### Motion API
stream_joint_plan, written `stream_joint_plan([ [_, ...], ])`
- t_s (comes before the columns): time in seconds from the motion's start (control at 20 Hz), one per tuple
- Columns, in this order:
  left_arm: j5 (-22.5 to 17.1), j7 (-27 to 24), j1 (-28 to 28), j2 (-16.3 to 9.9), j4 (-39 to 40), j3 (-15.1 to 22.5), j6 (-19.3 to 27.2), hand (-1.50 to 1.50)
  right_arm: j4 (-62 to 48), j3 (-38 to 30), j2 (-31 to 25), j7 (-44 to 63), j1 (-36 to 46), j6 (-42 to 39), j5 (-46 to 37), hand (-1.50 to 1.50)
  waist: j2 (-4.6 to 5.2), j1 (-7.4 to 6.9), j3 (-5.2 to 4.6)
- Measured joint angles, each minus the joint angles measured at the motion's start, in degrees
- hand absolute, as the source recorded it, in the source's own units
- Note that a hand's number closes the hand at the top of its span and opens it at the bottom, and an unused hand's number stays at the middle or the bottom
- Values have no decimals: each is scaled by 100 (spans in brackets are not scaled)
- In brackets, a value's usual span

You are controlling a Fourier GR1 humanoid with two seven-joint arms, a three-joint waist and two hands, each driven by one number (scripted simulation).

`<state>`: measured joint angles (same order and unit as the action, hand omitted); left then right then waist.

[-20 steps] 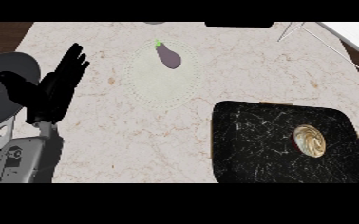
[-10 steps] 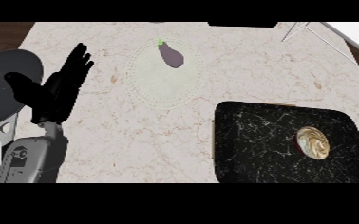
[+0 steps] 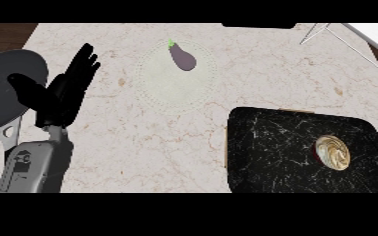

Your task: Pick the lemon from the tray and place it in the tiered shelf

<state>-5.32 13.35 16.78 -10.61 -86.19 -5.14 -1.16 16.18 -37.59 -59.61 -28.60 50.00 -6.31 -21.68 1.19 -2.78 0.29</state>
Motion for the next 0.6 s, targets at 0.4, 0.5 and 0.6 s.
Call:
stream_joint_plan([
  [0.4,27,-79,1,29,97,-7,13,0,-557,-70,-761,164,-10,-1507,107,-150,10,22,8],
  [0.5,0,-63,-15,24,71,-15,-8,0,-663,-121,-1002,261,-38,-1845,156,-150,8,25,11],
  [0.6,-25,-79,-36,-29,77,-76,-30,0,-738,-191,-1254,260,-118,-2146,216,-150,8,49,16],
])
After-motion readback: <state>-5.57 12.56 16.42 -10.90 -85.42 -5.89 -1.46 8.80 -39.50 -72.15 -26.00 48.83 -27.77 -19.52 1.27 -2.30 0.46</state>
